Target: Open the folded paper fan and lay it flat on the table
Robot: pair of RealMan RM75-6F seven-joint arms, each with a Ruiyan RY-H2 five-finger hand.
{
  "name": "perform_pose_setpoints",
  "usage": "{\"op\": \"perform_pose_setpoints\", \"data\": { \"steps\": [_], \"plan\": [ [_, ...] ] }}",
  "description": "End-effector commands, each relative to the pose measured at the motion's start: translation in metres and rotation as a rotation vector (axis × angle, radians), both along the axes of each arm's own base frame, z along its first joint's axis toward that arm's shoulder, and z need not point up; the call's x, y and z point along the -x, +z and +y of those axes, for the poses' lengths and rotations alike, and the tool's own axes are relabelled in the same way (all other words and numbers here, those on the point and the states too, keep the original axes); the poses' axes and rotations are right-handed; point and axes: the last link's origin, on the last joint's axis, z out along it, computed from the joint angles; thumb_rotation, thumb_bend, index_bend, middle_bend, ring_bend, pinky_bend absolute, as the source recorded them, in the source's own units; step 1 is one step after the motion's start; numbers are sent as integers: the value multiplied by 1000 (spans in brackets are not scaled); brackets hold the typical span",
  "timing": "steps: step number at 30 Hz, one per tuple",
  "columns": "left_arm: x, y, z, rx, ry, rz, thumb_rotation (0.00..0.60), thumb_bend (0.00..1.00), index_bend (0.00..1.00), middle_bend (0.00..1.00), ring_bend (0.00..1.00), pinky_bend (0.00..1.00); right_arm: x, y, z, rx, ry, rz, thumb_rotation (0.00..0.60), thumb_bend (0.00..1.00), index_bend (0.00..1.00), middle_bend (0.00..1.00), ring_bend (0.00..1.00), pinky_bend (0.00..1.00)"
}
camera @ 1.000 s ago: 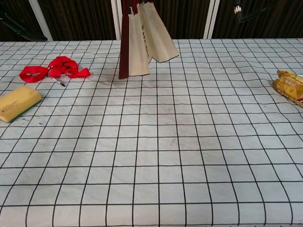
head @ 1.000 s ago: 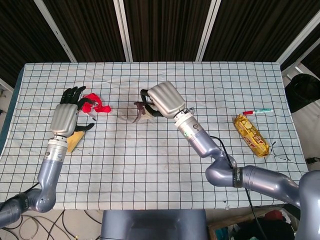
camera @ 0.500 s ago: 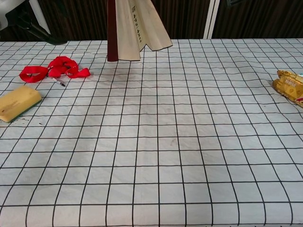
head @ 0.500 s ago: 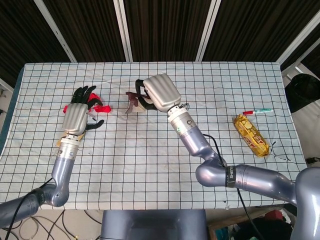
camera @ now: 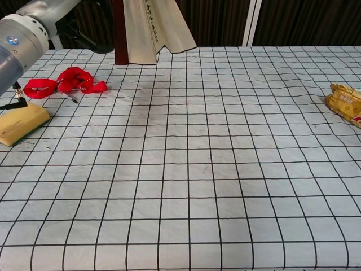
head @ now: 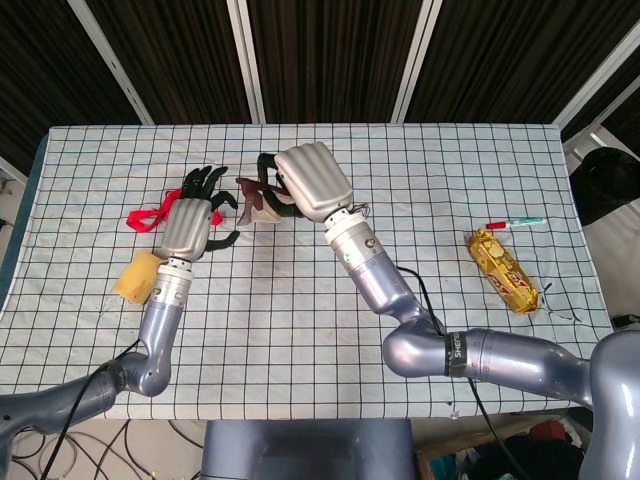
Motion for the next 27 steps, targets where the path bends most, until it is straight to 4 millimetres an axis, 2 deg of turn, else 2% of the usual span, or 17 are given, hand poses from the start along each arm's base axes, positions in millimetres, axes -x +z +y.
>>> {"op": "perform_pose_setpoints", "data": {
  "steps": [1, 9, 16, 24, 27],
  "plan": [
    [-8, -6, 3, 5, -6, -7, 600, 213, 491, 106, 0, 0, -2, 2, 0, 2, 2, -3, 600, 480, 803, 910, 966, 733],
    [-15, -16, 3, 6, -8, -22, 600, 346, 553, 133, 0, 0, -1, 6, 1, -1, 2, -8, 600, 482, 803, 910, 966, 733],
    [-11, -13, 3, -16, -3, -37, 600, 384, 591, 155, 0, 0, 7, 8, -1, 9, -7, 4, 600, 484, 811, 910, 966, 733],
    [-2, 1, 8, -46, 9, -26, 600, 384, 599, 162, 0, 0, 29, 12, -8, 40, -35, 45, 600, 485, 813, 910, 966, 733],
    [3, 10, 10, -64, 14, -17, 600, 384, 604, 163, 0, 0, 45, 17, -12, 63, -59, 68, 600, 487, 814, 910, 966, 733]
  ]
}}
